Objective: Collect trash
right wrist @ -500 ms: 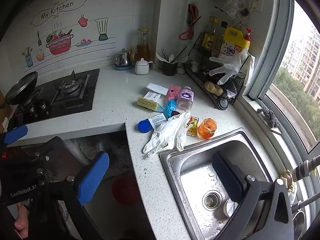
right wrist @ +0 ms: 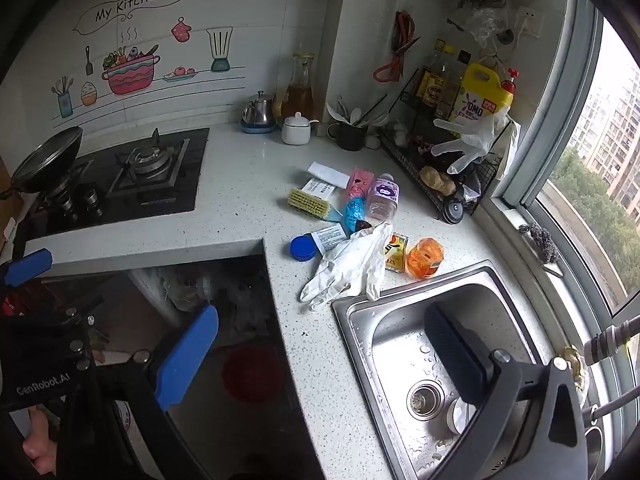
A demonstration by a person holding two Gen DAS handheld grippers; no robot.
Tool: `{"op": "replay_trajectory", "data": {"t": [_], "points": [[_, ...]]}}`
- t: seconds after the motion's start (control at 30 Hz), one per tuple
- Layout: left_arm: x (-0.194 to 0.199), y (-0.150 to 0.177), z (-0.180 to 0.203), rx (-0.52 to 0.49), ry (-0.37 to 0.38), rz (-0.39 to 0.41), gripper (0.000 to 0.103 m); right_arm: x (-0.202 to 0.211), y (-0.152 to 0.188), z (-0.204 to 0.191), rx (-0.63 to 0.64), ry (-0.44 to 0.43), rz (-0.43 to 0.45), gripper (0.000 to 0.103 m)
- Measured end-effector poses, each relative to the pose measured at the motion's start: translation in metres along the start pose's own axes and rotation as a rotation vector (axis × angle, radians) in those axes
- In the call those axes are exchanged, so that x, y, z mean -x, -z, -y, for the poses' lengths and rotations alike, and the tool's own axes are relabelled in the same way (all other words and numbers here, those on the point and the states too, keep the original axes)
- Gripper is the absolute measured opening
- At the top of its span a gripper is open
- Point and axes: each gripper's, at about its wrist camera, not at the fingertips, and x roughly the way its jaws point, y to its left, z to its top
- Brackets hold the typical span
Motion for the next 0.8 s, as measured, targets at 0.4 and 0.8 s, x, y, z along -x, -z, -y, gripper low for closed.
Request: {"op": "replay_trajectory", "data": {"t": [0.4, 0.8], "points": [[0.008, 0.012, -0.012, 0.007, -0.013, 0.001, 0.103, 0.009, 0.005, -0.009, 0.017, -0.003, 0.010, 0.103], [0.020, 0.024, -0.020, 0.020, -0.012, -0.001, 0.103, 0.018, 0.011, -0.016, 0.028, 0.001, 0.022, 0.103]]}}
